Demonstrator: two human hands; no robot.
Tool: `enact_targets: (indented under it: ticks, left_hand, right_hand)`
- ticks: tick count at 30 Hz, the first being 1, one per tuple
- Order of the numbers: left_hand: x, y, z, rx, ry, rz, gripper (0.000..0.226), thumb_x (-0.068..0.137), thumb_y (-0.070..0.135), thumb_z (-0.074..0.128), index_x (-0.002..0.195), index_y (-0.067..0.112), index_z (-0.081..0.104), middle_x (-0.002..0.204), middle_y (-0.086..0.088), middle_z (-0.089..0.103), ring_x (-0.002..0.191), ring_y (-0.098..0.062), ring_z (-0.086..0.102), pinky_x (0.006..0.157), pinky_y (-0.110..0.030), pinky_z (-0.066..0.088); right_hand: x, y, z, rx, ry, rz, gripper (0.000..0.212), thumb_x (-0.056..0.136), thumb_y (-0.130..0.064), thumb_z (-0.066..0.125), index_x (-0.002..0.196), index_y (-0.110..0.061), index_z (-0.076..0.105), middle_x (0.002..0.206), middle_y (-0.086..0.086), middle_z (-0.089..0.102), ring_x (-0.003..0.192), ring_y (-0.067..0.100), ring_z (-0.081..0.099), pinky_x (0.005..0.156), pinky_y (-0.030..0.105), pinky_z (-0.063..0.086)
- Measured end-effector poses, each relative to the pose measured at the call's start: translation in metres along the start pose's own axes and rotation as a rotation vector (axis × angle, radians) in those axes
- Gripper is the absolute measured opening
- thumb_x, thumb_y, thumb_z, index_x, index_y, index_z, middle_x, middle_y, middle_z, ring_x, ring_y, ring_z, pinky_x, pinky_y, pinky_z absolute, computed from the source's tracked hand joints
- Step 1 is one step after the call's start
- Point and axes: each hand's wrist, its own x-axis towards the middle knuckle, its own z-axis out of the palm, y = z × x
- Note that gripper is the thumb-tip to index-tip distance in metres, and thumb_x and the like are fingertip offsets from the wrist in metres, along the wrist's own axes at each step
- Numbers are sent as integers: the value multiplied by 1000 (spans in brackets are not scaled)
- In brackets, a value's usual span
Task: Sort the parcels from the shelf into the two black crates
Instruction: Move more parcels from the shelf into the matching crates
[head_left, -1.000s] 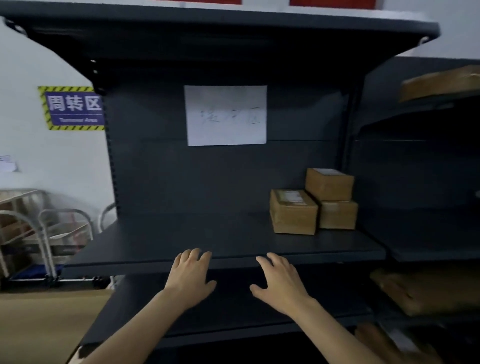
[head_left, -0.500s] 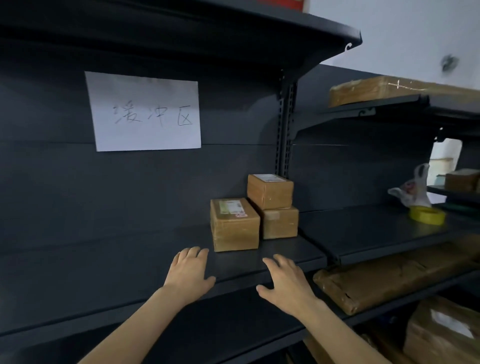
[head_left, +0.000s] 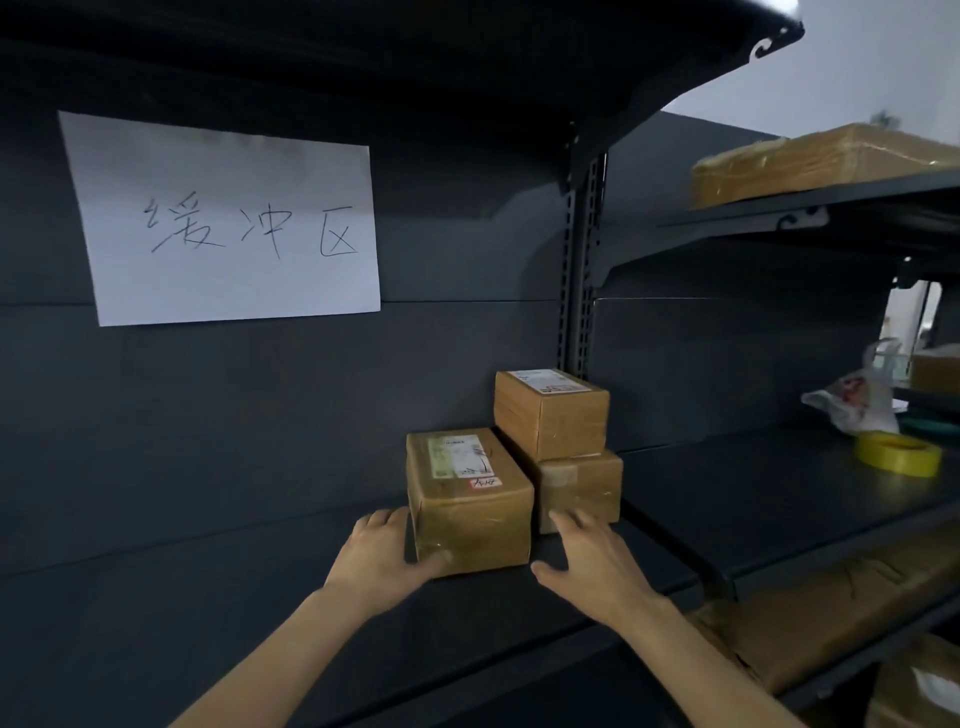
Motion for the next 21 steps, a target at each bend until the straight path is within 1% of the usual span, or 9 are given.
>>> enact_targets:
  ticks: [2, 4, 6, 9, 11, 14, 16, 18, 21]
  left_hand:
    - [8, -2, 2, -119, -30, -32, 88, 72, 75, 50, 140, 21, 35, 144, -1, 39, 137, -20, 27, 111, -34, 31]
    - [20, -6, 6, -220, -18, -42, 110, 50, 95, 38, 136, 27, 40, 139, 2, 45, 134, -18, 33, 110, -37, 34]
    - [30, -8, 9, -343, -10, -97, 114, 45, 98, 32, 133, 26, 45, 136, 2, 49, 130, -18, 38, 109, -36, 34]
    - [37, -2, 7, -574, -35, -234, 90, 71, 80, 40, 139, 21, 41, 142, 0, 46, 132, -19, 40, 110, -34, 31]
    - [41, 1, 7, -694, -52, -279, 78, 79, 72, 38, 137, 22, 46, 137, 3, 50, 126, -15, 46, 107, -30, 30]
    - [50, 3, 13, -814, -52, -326, 46, 90, 59, 36, 116, 27, 55, 108, 13, 58, 102, -5, 49, 96, -22, 28]
    - [52, 7, 15, -878, -45, -343, 29, 94, 52, 37, 101, 30, 54, 92, 17, 57, 87, -1, 50, 92, -22, 27]
    - [53, 6, 19, -910, -52, -358, 37, 92, 54, 40, 108, 27, 59, 98, 12, 64, 91, -3, 57, 96, -23, 34]
    - [52, 2, 19, -949, -19, -389, 51, 88, 57, 45, 122, 22, 58, 111, 3, 67, 105, -14, 61, 107, -37, 37]
  right_hand:
    - [12, 2, 0, 44, 0, -7, 62, 88, -45, 53, 139, -13, 35, 133, 5, 46, 120, 20, 45, 98, 32, 41]
    - [24, 4, 2, 108, -11, -21, 58, 86, -45, 56, 134, -15, 41, 128, 4, 49, 114, 18, 49, 93, 31, 45]
    - [36, 5, 3, 184, -41, -35, 53, 84, -44, 58, 129, -19, 45, 125, 2, 51, 111, 16, 50, 93, 32, 47]
    - [53, 6, 3, 301, -107, -56, 48, 83, -40, 62, 126, -23, 47, 123, -3, 54, 112, 12, 51, 96, 30, 45]
    - [65, 7, 3, 364, -134, -78, 48, 83, -38, 65, 126, -25, 46, 122, -7, 55, 113, 9, 52, 96, 26, 44]
    - [77, 8, 4, 433, -156, -102, 53, 80, -37, 68, 127, -26, 46, 121, -10, 58, 112, 7, 53, 96, 23, 44]
    - [82, 9, 8, 459, -157, -109, 57, 77, -38, 71, 126, -25, 47, 120, -11, 59, 110, 6, 54, 94, 22, 44]
    - [86, 9, 10, 481, -147, -111, 58, 74, -38, 73, 125, -24, 48, 117, -11, 60, 108, 6, 56, 92, 21, 45]
    - [89, 8, 12, 502, -142, -137, 59, 73, -37, 75, 124, -23, 49, 119, -11, 60, 108, 5, 56, 94, 22, 45]
